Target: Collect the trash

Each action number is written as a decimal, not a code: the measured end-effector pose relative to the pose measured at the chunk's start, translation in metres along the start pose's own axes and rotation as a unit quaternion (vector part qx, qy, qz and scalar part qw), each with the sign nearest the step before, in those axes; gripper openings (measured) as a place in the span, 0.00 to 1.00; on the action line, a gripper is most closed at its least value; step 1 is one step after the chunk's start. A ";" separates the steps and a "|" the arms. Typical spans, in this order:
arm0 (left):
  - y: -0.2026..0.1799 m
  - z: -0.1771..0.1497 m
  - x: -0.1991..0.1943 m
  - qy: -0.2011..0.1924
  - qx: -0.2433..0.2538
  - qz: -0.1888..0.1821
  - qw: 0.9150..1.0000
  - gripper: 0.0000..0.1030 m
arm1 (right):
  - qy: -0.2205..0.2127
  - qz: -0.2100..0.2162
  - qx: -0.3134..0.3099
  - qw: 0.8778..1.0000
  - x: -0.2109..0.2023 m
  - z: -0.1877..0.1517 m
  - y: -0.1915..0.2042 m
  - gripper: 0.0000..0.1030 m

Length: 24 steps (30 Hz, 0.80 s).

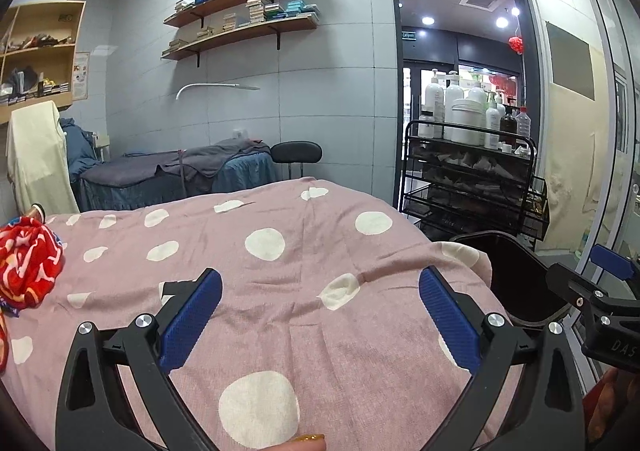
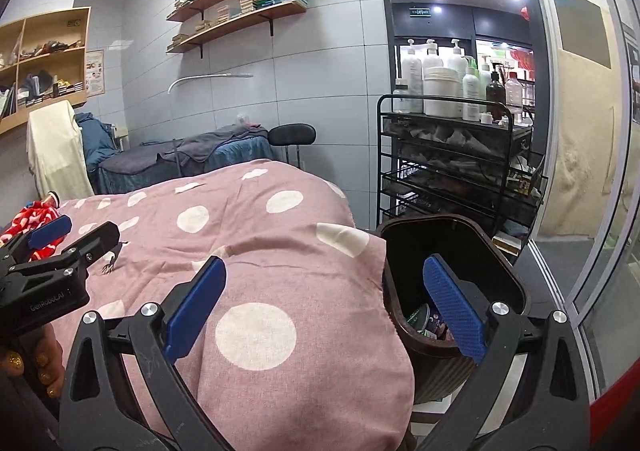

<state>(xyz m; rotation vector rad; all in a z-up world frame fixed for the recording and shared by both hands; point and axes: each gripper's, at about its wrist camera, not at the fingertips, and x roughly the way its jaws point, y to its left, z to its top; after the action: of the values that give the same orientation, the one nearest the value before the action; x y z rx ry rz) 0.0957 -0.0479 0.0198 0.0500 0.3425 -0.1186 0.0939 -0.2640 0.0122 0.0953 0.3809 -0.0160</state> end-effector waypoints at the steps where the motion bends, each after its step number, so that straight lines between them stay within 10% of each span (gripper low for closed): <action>1: 0.000 -0.001 -0.001 -0.001 0.000 0.000 1.000 0.95 | -0.001 0.002 0.002 1.000 -0.001 0.000 0.000 0.95; 24: 0.001 -0.001 -0.007 -0.010 0.006 -0.001 1.000 0.95 | -0.003 0.003 0.004 1.000 -0.004 0.000 -0.001 0.95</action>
<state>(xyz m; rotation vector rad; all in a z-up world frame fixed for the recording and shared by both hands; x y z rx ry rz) 0.0885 -0.0463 0.0212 0.0593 0.3214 -0.1233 0.0901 -0.2650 0.0138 0.1039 0.3750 -0.0123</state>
